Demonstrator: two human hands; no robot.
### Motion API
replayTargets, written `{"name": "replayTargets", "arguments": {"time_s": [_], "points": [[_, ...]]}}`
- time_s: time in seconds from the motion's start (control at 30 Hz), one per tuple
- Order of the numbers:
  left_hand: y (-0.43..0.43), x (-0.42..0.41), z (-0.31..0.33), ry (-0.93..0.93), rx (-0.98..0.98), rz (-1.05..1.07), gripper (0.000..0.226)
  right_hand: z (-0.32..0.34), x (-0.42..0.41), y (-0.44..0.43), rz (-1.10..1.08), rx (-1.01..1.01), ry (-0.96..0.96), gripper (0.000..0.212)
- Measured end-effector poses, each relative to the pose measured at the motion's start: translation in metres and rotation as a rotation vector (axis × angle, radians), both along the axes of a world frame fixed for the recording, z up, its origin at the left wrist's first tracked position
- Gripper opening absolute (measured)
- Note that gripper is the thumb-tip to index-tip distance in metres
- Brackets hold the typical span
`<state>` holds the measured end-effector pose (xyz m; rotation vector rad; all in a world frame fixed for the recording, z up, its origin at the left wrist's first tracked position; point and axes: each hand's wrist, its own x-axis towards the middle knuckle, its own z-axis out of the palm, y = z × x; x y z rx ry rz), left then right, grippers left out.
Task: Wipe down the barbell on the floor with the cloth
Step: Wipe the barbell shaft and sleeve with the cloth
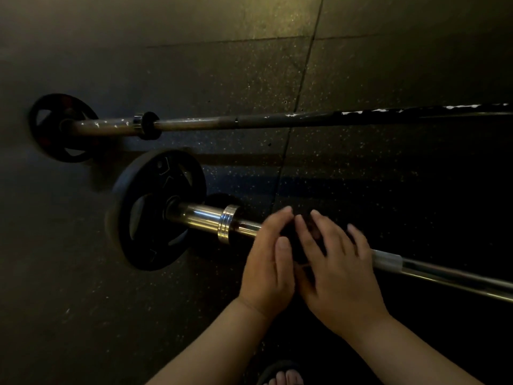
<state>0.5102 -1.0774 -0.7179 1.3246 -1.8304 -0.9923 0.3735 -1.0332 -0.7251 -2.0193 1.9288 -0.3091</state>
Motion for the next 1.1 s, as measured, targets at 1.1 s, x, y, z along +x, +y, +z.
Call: {"name": "replayTargets", "arguments": {"time_s": [1.1], "points": [[-0.023,0.016,-0.020,-0.475,-0.099,0.006,0.023,-0.003,0.028,-0.014,-0.056,-0.072,0.038,0.040]]}}
